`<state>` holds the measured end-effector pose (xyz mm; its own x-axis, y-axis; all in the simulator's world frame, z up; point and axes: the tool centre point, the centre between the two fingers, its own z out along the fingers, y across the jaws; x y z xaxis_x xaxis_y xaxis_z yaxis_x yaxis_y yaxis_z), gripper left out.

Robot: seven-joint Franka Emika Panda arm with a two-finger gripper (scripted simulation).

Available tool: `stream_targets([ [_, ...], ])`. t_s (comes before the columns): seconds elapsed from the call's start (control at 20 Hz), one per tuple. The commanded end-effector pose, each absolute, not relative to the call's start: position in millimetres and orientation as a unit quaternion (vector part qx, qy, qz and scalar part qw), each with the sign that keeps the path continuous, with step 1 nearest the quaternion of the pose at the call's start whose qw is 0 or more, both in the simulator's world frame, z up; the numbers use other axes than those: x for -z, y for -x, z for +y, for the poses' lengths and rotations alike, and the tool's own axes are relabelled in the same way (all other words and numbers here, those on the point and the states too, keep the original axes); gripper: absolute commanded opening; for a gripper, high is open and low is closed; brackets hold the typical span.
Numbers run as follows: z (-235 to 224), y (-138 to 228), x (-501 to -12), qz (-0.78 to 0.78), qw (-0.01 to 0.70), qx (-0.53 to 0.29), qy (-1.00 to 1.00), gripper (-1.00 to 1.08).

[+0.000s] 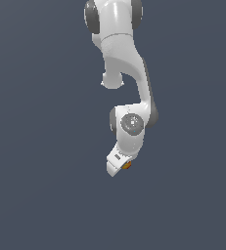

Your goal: Pick up the object and move it to a goal position.

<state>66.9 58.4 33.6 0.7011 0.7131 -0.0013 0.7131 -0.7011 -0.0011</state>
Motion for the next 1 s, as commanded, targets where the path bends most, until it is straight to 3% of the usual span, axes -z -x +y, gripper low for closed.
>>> stream_targets([
  [0.0, 58.5, -67.9, -33.8, -0.387, 0.0, 0.0, 0.922, -1.0],
  [0.95, 55.8, -61.0, -51.0, -0.386, 0.0, 0.0, 0.922, -1.0],
])
